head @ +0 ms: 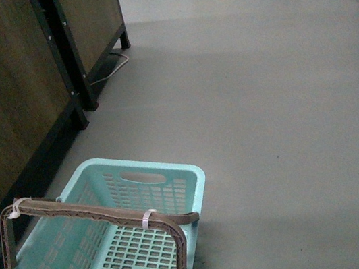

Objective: Pick mango and avocado into basket

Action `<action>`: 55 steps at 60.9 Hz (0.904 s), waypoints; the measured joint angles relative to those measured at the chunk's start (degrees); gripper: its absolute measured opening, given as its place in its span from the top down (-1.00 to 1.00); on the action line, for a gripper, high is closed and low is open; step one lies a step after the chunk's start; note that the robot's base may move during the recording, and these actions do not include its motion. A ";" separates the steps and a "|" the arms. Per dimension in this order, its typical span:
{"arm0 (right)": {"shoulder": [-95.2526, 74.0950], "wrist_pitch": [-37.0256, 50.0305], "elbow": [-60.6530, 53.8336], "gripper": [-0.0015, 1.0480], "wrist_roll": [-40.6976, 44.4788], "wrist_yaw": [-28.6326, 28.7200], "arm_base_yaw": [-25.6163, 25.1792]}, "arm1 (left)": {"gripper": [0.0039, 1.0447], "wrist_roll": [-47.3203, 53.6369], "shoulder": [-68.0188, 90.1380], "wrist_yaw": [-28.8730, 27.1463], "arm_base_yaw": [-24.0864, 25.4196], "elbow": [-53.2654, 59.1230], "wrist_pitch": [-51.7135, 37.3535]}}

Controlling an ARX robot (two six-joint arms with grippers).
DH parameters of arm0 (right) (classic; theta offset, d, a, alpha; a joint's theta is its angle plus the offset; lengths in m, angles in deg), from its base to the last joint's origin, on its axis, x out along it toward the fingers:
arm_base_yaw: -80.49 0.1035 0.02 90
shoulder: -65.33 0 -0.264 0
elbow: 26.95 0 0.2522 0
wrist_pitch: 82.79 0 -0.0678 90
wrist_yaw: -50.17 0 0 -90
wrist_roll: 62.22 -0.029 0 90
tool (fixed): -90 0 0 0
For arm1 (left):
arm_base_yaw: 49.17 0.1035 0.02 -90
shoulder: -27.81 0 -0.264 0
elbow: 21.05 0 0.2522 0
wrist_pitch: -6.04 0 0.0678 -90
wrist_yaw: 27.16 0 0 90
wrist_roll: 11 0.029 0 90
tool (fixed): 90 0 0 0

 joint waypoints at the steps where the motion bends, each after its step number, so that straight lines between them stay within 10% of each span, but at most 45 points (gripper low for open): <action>1: 0.00 0.00 0.00 -0.85 0.00 0.00 0.00 | -0.87 0.00 0.00 0.00 0.00 0.00 0.00; 24: 0.00 0.00 0.00 -0.85 0.00 0.00 0.00 | -0.87 0.00 0.00 0.00 0.00 0.00 0.00; 34: -0.02 0.00 0.00 -0.85 0.00 0.02 0.00 | -0.87 -30.51 25.75 -32.89 -13.99 -11.50 10.36; 42: 0.00 0.00 0.00 -0.85 0.00 -0.09 0.00 | -0.87 -54.05 44.52 -25.05 -8.17 -17.84 -0.57; 55: 0.00 0.00 0.00 -0.85 0.00 -0.04 0.00 | -0.87 -64.59 72.85 -13.51 -0.76 -25.51 -14.32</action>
